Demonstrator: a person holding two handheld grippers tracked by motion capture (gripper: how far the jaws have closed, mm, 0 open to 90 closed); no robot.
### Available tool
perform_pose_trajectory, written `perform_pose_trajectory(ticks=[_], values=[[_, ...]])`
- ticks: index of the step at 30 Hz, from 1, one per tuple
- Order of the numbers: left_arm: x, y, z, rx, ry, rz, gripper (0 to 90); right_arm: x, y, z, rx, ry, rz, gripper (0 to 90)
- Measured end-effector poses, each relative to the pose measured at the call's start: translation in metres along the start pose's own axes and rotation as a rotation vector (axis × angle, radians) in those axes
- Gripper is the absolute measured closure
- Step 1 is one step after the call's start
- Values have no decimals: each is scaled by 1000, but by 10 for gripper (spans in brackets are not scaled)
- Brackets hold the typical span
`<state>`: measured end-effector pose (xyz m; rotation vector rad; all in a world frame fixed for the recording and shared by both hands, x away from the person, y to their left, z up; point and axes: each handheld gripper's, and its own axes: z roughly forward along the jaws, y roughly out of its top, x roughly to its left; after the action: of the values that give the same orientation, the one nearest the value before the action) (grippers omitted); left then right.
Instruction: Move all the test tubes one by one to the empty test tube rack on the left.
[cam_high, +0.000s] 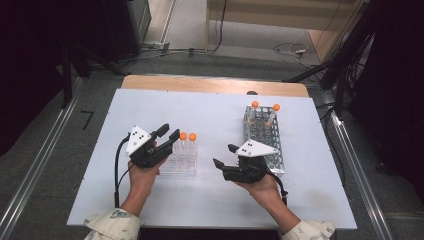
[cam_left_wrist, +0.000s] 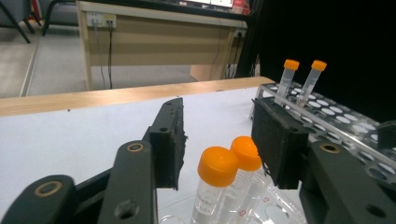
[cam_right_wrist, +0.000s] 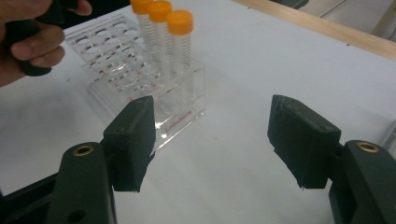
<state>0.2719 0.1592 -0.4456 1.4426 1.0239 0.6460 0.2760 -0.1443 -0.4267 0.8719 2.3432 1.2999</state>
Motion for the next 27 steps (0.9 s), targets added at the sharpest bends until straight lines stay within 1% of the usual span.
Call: perform_pose_trajectory(ticks=[2, 3, 4, 7, 8, 10, 11, 12, 13, 14, 20, 23, 25, 27], values=[[0, 1, -2, -1, -1, -1, 480, -4, 1, -2, -9, -14, 7, 307], [0, 2, -4, 0, 0, -2, 453, -9, 2, -3, -17, -29, 15, 308], [-1, 2, -5, 0, 1, 0, 453, -9, 2, -3, -17, -29, 15, 308], [-2, 3, -8, 0, 0, 7, 421, -18, 2, -4, -25, -56, 34, 311], [-3, 3, -9, -5, -2, 10, 421, -18, 2, -4, -25, -56, 34, 311], [-5, 4, -11, -8, -3, 12, 400, -24, 3, -6, -39, -79, 50, 311], [-5, 4, -12, -7, -4, 19, 400, -24, 3, -6, -39, -79, 50, 311], [-6, 4, -13, -11, -3, 20, 399, -31, 5, -10, -52, -102, 58, 311], [-6, 4, -14, -11, -4, 21, 399, -31, 5, -10, -52, -102, 58, 311], [-6, 5, -15, -14, -2, 20, 395, -40, 7, -17, -74, -126, 77, 312], [-7, 5, -17, -22, 1, 19, 395, -71, 10, -39, -110, -244, 138, 326], [-7, 5, -17, -22, 2, 22, 395, -88, 8, -41, -102, -320, 158, 342], [-7, 5, -17, -22, 3, 21, 395, -100, 5, -39, -93, -381, 163, 350], [-7, 6, -16, -22, 4, 20, 395, -113, 3, -36, -93, -410, 194, 361]])
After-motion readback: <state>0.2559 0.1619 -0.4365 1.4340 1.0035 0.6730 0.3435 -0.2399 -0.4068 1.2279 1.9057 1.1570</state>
